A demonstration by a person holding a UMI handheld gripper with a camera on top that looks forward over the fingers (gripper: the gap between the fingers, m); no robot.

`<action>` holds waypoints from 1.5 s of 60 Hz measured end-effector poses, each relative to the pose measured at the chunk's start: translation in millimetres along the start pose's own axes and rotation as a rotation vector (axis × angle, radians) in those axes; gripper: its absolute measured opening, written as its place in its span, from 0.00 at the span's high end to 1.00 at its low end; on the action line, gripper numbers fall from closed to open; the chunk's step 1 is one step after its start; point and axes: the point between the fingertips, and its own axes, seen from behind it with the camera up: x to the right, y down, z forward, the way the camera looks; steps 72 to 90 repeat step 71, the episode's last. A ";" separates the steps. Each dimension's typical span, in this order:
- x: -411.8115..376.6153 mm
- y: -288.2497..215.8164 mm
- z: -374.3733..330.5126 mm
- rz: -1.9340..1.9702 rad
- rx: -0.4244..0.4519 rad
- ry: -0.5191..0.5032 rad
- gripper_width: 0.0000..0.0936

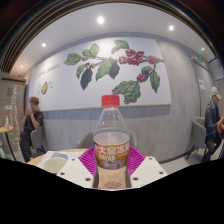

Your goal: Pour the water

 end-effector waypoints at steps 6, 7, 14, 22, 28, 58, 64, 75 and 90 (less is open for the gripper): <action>9.8 5.7 -1.9 -0.007 0.000 -0.012 0.61; 2.0 6.4 -1.2 -0.002 0.005 -0.011 0.61; -0.6 6.2 -2.0 -0.027 -0.011 -0.017 0.61; -0.2 3.6 -0.2 -0.042 -0.015 -0.011 0.53; 2.7 10.0 -2.9 -0.041 -0.037 -0.006 0.33; -23.2 26.2 -140.9 0.055 -0.118 -0.148 0.09; -31.4 35.3 -164.3 0.075 -0.130 -0.183 0.09; -35.3 48.3 -184.6 0.075 -0.149 -0.221 0.09; -35.3 48.3 -184.6 0.075 -0.149 -0.221 0.09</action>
